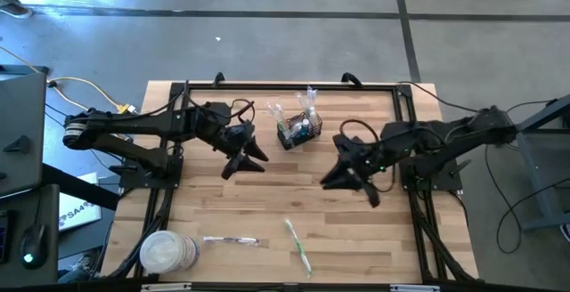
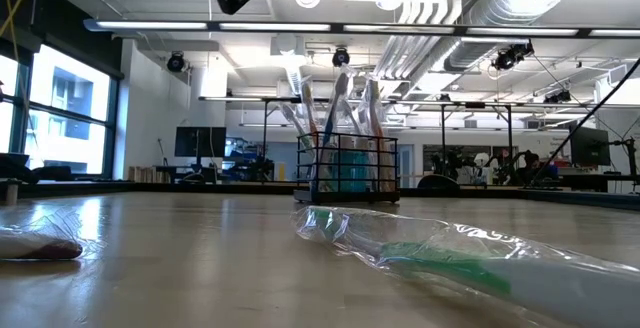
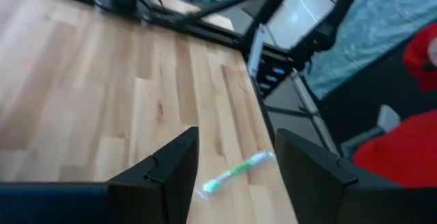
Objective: Pick & Place toothbrushing station
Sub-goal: Put the green toothbrush into the mesh organizer
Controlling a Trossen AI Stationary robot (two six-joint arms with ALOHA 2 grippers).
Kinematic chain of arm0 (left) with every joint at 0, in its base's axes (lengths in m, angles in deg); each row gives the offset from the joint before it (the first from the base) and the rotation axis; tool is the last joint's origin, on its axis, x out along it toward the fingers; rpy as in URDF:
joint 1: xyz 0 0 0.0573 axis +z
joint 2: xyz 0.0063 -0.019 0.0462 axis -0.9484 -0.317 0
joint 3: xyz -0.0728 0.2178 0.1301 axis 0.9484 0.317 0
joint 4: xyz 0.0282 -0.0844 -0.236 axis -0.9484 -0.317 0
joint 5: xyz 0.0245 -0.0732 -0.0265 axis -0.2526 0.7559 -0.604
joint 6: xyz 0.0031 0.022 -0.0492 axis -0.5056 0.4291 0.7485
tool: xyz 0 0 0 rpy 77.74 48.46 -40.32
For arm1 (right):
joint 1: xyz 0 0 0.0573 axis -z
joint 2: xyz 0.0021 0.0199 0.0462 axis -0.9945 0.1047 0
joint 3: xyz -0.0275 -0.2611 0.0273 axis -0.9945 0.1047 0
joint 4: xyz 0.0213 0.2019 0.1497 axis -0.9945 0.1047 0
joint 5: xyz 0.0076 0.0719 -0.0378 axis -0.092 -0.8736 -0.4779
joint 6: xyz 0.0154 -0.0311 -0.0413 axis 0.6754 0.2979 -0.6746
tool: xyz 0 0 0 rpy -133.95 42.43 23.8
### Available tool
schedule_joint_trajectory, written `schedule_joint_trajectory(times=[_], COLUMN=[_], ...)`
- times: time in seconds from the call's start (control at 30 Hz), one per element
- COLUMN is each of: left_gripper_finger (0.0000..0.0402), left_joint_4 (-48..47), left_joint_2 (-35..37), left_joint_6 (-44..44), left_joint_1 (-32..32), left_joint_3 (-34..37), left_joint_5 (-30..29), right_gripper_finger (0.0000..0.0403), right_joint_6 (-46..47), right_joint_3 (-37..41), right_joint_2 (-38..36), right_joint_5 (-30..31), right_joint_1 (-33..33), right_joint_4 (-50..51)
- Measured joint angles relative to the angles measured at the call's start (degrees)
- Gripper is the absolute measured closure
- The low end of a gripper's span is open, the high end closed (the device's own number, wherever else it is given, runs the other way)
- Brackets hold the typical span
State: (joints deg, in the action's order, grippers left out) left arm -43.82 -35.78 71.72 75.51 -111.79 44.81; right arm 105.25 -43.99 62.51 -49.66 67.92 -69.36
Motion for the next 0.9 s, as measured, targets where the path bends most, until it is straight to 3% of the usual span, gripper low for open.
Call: schedule_joint_trajectory(times=[0.2,0.4,0.57,0.7,0.9], left_gripper_finger=[0.0209,0.0209,0.0209,0.0209,0.0209], left_joint_4=[-3.82,-5.07,-5.07,-5.64,-8.63], left_joint_2=[0.00,0.00,0.00,0.28,0.98], left_joint_6=[0.27,0.09,-0.03,-0.03,-0.04], left_joint_1=[-0.04,-0.04,-0.04,-0.04,-0.06], left_joint_3=[0.00,0.00,0.00,0.00,0.07], left_joint_5=[4.08,4.32,4.32,4.32,4.32], right_gripper_finger=[0.0323,0.0226,0.0148,0.0138,0.0151], right_joint_6=[8.29,13.67,7.61,3.64,1.54], right_joint_3=[0.00,0.02,0.02,-2.43,-11.10], right_joint_2=[1.86,2.53,2.73,2.77,5.45], right_joint_5=[11.98,13.14,17.61,24.81,29.58], right_joint_1=[2.01,2.25,0.31,-2.64,-6.24], right_joint_4=[1.36,2.60,2.54,4.53,12.29])
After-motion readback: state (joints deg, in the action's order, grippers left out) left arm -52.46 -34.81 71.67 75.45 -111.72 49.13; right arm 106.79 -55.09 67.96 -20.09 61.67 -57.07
